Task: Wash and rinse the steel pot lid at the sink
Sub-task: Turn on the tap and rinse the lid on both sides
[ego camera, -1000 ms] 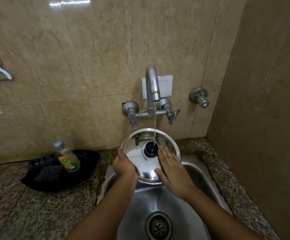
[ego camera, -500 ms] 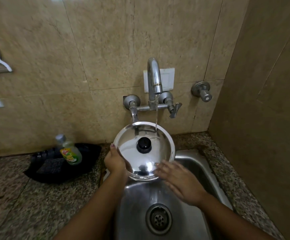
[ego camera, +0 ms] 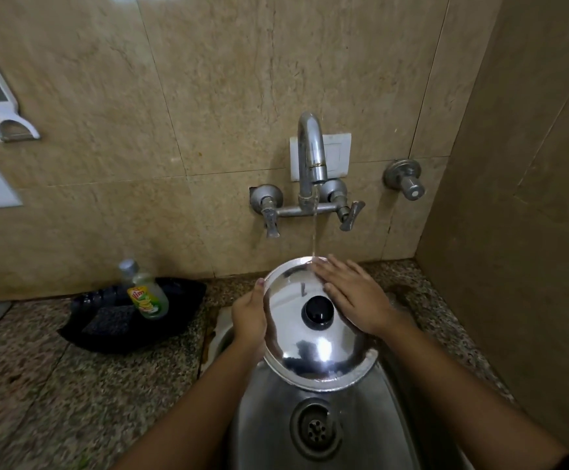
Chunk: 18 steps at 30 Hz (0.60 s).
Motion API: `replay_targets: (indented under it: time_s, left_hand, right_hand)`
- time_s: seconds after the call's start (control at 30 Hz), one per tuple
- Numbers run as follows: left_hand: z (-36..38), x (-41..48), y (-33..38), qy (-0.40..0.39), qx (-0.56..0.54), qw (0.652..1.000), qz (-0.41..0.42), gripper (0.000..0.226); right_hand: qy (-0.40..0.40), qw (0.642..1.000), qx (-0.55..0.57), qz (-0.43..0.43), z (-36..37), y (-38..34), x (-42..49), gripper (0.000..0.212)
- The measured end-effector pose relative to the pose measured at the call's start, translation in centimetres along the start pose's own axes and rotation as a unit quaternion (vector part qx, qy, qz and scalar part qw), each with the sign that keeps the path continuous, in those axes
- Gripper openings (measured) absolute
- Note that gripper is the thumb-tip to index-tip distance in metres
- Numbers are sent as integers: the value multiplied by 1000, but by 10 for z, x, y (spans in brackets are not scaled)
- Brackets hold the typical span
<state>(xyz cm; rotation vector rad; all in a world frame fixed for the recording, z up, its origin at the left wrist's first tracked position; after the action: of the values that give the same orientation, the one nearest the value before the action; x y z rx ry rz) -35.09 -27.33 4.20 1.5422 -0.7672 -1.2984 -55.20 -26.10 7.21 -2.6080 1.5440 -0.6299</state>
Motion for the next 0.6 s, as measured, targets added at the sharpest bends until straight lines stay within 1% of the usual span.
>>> replay_targets:
  time_s: [0.03, 0.1, 0.2, 0.23, 0.27, 0.33, 0.4, 0.43, 0.47, 0.53, 0.6]
  left_hand:
    - [0, 1, -1, 7, -7, 1000, -6, 33]
    - [3, 2, -2, 2, -10, 1000, -9, 35]
    - [17, -1, -3, -30, 21, 999, 16, 39]
    - [23, -4, -3, -38, 30, 999, 24, 40]
    - [26, -7, -3, -40, 30, 998, 27, 39]
    - [29, -7, -4, -39, 10, 999, 22, 37]
    - [28, -2, -2, -42, -10, 999, 20, 36]
    - [28, 2, 0, -48, -10, 999, 22, 35]
    - [27, 3, 2, -54, -8, 998, 25, 36]
    - [23, 6, 4, -58, -1, 998, 28, 37]
    - [14, 9, 4, -43, -6, 999, 20, 37]
  right_hand:
    - [27, 999, 13, 38, -2, 8, -10, 49]
    - [49, 994, 54, 85, 0, 19, -25, 48]
    - [19, 984, 150, 94, -4, 14, -17, 43]
    - [-5, 984, 153, 86, -5, 7, -9, 43]
    - [-34, 988, 130, 77, -5, -2, 0, 43]
    - [-72, 997, 21, 36, 0, -26, 13, 47]
    - [-69, 990, -119, -39, 9, -57, 16, 49]
    - [-63, 983, -162, -64, 13, -70, 13, 50]
    - [-60, 979, -180, -75, 18, -76, 8, 50]
    - [-52, 977, -178, -102, 29, -85, -7, 49]
    - [-61, 972, -173, -144, 43, -91, -32, 51]
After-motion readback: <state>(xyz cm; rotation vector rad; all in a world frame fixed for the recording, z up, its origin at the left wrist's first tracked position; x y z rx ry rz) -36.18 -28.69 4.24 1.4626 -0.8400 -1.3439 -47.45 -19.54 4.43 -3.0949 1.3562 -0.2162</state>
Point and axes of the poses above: each hand's wrist, its own x-axis towards the middle knuckle, its own z-axis out of the palm, y = z × x, the point moved 8 cm from there along x, towards the middle knuckle, and after that the axes turned 9 degrees about -z, right-handed, at the moved point
